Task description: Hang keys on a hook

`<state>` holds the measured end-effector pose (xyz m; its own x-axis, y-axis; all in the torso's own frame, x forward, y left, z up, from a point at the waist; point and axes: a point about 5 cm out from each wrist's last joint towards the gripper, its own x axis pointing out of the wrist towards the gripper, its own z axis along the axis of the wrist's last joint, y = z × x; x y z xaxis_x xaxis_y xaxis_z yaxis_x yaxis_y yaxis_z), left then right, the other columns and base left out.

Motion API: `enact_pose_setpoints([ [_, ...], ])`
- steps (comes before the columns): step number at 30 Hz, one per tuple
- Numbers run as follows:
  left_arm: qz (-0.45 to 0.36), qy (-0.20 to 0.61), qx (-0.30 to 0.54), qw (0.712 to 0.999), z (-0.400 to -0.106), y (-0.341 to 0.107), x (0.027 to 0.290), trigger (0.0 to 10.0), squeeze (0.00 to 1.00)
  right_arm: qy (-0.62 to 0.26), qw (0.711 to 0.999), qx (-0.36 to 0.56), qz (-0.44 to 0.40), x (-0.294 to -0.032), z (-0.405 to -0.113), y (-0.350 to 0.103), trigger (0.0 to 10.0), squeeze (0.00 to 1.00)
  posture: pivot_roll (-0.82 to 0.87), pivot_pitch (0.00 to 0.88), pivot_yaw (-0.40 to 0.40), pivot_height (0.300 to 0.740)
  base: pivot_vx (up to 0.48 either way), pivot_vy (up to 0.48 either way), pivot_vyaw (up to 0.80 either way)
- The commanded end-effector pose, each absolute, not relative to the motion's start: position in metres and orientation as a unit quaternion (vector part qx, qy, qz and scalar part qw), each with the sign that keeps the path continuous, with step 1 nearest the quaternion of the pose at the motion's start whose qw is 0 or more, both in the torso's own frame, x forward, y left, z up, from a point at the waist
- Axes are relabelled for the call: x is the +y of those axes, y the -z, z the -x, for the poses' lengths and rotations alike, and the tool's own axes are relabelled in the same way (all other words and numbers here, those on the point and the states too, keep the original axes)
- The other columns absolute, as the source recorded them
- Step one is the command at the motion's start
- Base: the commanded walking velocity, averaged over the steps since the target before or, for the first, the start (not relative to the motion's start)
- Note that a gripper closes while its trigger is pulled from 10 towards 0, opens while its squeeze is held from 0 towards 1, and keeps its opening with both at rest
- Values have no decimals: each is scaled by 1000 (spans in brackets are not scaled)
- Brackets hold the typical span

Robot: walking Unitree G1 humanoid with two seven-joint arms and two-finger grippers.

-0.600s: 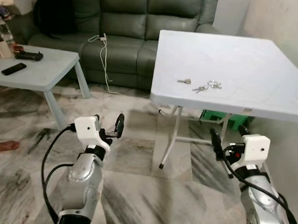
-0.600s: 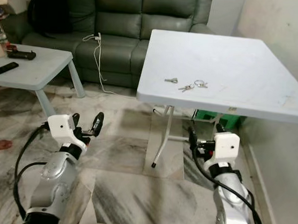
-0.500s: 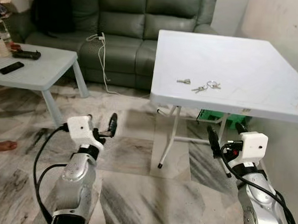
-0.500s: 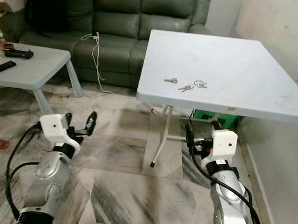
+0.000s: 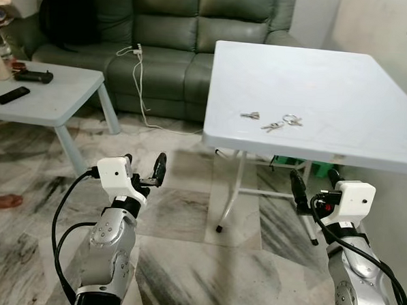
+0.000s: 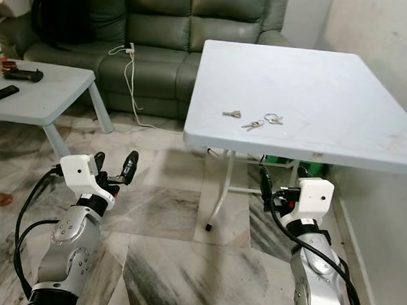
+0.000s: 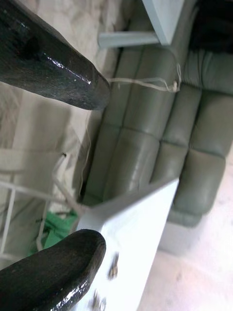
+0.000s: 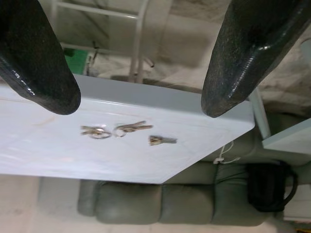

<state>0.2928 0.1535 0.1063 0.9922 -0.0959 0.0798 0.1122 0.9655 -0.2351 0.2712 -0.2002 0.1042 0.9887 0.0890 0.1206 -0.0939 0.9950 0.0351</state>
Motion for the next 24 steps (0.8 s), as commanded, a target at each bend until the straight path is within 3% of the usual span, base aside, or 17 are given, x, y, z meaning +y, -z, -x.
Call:
enact_pose_setpoints([
  [1,122,58,-42,990,-293,-111,151,10000,0,-45,996,-71,-19,-201,-272,-111,10000,0,-18,0,-48,740,371,0,0],
  [24,121,58,-38,990,-291,-109,151,10000,0,-51,996,-66,-18,-200,-270,-110,10000,0,-13,0,-49,740,369,0,0],
])
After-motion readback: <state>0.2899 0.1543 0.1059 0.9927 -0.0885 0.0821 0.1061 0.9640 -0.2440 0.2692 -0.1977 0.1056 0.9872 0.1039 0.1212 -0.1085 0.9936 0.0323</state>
